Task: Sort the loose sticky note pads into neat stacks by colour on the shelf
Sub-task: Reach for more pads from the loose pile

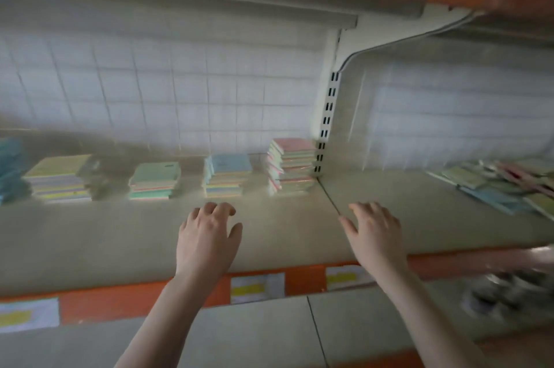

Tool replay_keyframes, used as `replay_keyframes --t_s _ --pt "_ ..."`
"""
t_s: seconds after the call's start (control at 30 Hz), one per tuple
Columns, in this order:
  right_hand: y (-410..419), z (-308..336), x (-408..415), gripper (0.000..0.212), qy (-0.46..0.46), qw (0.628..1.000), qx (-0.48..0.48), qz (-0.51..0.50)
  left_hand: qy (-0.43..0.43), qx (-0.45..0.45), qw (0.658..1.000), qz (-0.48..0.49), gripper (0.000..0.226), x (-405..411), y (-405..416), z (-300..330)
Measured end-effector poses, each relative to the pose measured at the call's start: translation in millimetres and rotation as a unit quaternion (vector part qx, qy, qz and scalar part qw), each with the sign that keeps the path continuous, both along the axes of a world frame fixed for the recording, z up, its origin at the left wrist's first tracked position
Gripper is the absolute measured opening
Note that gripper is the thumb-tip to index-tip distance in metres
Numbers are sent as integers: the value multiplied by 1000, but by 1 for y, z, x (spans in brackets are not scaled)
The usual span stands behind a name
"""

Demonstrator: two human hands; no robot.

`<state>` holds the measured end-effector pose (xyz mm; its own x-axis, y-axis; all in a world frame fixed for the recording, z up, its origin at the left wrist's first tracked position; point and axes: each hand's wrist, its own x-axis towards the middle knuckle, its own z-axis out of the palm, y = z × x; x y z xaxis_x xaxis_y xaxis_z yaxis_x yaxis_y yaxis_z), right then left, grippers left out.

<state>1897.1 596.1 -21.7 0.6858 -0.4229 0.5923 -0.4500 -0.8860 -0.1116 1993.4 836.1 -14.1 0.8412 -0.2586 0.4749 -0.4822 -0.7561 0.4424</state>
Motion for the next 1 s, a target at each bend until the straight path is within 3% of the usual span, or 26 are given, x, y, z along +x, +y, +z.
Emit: replay_keyframes --t_s 0.27,0.53,0.8,1.0 --pt "-89 -3 -32 20 5 997 24 -66 -6 4 999 -54 28 -20 -108 9" --pt "-209 7 -81 33 1 987 51 -150 29 14 989 -146 35 -37 -234 29" --pt "-344 7 -134 32 -20 986 61 -153 33 25 990 -133 35 -77 -343 25" --pt "-455 5 -172 28 -26 996 51 -71 63 -2 996 -63 34 -130 -447 13"
